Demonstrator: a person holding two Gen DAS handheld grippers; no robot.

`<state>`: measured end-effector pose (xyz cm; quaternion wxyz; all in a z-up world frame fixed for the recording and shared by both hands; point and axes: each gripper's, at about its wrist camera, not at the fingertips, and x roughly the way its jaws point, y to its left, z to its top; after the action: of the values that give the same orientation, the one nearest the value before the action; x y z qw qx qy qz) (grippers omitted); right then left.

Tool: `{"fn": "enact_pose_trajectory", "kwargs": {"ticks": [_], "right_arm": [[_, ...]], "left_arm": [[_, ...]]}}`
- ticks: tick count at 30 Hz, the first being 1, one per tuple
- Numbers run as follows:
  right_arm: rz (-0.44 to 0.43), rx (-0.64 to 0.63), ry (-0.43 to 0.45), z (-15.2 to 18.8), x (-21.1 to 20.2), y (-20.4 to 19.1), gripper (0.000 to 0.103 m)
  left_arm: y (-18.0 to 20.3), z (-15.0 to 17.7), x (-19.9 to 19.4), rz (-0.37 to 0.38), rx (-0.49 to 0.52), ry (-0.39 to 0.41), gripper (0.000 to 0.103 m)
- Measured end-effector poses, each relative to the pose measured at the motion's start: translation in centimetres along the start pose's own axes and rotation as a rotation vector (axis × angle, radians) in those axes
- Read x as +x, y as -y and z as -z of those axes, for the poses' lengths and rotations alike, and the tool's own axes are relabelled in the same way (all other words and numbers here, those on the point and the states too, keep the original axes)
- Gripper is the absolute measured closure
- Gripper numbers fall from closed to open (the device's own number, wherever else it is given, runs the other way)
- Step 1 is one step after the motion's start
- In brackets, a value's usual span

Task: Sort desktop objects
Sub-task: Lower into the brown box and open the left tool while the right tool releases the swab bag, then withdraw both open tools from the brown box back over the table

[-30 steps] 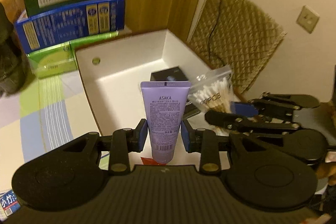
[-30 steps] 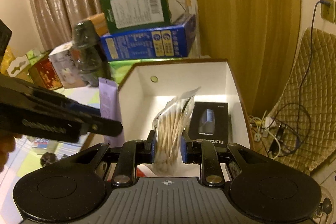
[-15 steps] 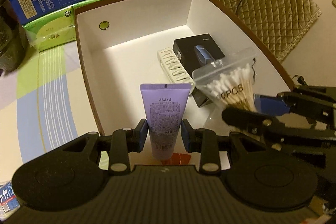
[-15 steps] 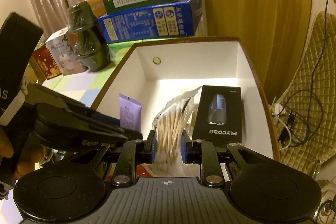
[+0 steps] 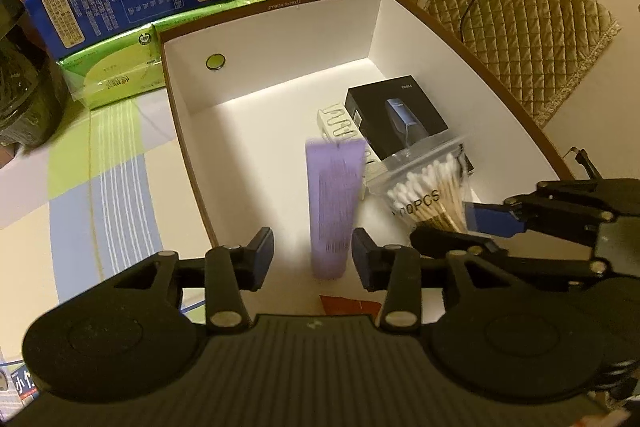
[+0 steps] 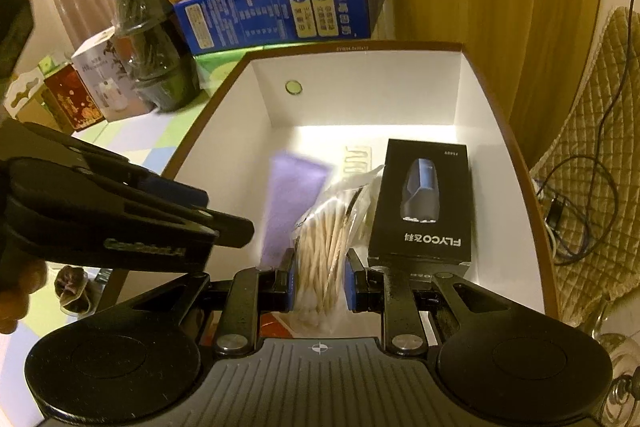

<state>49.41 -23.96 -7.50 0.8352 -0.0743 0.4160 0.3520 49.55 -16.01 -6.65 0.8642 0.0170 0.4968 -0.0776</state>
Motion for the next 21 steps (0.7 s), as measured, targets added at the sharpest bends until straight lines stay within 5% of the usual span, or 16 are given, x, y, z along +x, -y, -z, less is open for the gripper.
{"fn": "enact_pose_trajectory", "kwargs": {"ticks": [7,8,9,11,14,21], "right_arm": [[-0.010,-0.020,0.020,-0.1,0.4,-0.6,0.078],[-0.016,-0.028,0.031,-0.1,0.4,-0.7,0.068],[-0.010,-0.036,0.043,-0.1,0.2,-0.8,0.047],[0.002,-0.053,0.067,-0.1,0.0,-1.0,0.030],[-0.001,-0.068,0.065,-0.1,-0.3,-1.1,0.029],[-0.006,-0.070,0.059,0.3,-1.7,-0.9,0.005]], "left_arm": [[-0.5,-0.1,-0.9,0.004,-0.006,0.020,0.058],[-0.6,-0.2,-1.1,0.005,-0.005,0.024,0.057],[-0.7,-0.2,-1.2,0.005,-0.005,0.029,0.057],[-0.7,-0.3,-1.5,0.005,-0.004,0.035,0.053],[-0.8,-0.3,-1.8,0.006,-0.002,0.043,0.051],[-0.6,0.0,-2.7,0.019,0.011,0.063,0.038]]}}
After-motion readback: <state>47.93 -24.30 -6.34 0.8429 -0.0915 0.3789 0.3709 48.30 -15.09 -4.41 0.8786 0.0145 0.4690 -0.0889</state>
